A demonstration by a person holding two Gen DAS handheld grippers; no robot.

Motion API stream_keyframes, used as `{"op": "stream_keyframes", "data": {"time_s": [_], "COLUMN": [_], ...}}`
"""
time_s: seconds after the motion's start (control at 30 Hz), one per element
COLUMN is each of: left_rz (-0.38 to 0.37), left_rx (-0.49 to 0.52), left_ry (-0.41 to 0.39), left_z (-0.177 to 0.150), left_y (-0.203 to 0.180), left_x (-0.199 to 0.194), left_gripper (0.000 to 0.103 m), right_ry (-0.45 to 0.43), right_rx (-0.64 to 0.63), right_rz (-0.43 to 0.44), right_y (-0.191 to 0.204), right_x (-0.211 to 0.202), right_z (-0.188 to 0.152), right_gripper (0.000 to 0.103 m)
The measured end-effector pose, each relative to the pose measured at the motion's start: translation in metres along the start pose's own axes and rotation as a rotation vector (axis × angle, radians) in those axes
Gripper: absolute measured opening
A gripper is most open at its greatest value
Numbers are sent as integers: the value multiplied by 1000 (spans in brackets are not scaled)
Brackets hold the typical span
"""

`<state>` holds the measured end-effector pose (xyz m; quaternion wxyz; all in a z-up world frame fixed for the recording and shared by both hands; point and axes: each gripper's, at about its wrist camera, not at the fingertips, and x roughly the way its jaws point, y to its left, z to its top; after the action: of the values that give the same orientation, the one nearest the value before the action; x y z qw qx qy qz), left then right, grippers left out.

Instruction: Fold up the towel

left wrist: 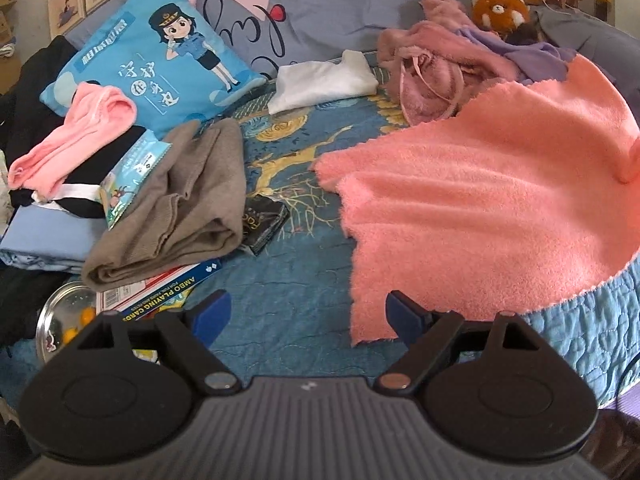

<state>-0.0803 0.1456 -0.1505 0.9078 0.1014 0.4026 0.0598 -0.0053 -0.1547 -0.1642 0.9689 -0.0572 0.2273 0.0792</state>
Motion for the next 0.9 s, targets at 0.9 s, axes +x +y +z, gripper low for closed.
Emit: {"op": "stream_keyframes", "data": {"time_s": [0.9], "left_rz": [-55], "left_rx": [37], "left_ry": [-3], "left_z": [1], "left_y": [-22], "left_x": [2], "left_gripper": [89], "right_ry": [269], "right_rx": [458], "right_rz": [158], "right_y": [-55], "right_x": [43], "right_z": [-77], "right_gripper": [35]}}
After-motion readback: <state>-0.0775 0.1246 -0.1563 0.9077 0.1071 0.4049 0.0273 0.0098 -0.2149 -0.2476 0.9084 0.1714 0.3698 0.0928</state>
